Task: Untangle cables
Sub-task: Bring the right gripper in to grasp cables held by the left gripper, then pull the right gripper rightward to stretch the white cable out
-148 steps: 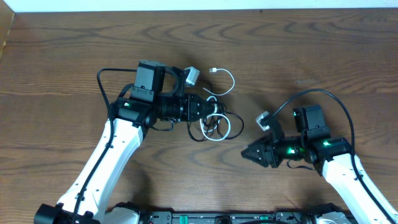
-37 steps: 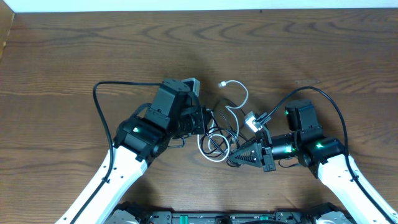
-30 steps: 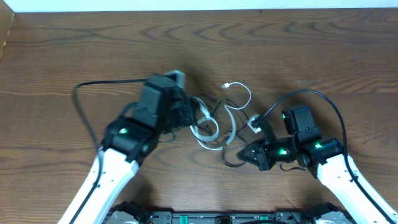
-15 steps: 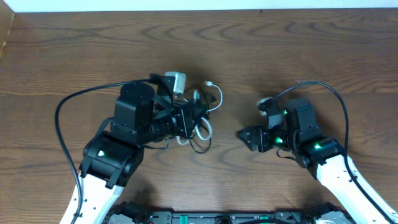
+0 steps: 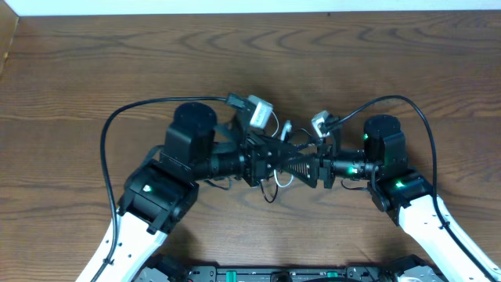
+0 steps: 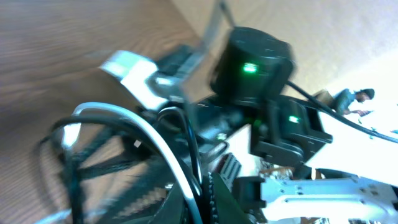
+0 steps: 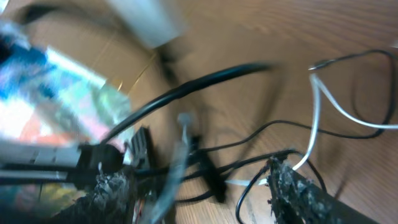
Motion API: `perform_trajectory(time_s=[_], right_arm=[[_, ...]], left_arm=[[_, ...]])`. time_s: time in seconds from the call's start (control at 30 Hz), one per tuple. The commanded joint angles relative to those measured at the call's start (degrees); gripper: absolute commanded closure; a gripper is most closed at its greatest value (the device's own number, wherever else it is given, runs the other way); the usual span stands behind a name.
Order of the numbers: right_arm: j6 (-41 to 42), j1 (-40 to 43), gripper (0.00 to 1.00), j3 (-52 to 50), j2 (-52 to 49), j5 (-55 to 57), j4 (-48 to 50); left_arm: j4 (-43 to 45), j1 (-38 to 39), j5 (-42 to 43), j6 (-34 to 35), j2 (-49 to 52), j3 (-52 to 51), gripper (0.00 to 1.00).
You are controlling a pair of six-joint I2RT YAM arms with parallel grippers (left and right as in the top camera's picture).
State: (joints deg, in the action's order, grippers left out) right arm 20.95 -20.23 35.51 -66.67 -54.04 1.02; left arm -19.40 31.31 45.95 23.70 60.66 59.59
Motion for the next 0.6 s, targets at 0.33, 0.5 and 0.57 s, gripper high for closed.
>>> perform_trajectory(time_s=[0.33,0.5,0.57], right_arm=[[18.84,-0.11,0.55,0.33,0.28,43.69,-23.43],[23.17,0.76,0.55,0.33,0.28,64.19,-39.43],[27.17,2.36,0.51,0.33,0.28,71.08,-45.31]], left_arm=[[1.46,3.26,0.31,-1.03,-0.24,0.55,0.92],[-2.89,0.59,-1.86,-1.66,-0.57,0.55,0.92],[-4.46,-1.2,-1.86,-1.68,-0.61,0.55,0.93]])
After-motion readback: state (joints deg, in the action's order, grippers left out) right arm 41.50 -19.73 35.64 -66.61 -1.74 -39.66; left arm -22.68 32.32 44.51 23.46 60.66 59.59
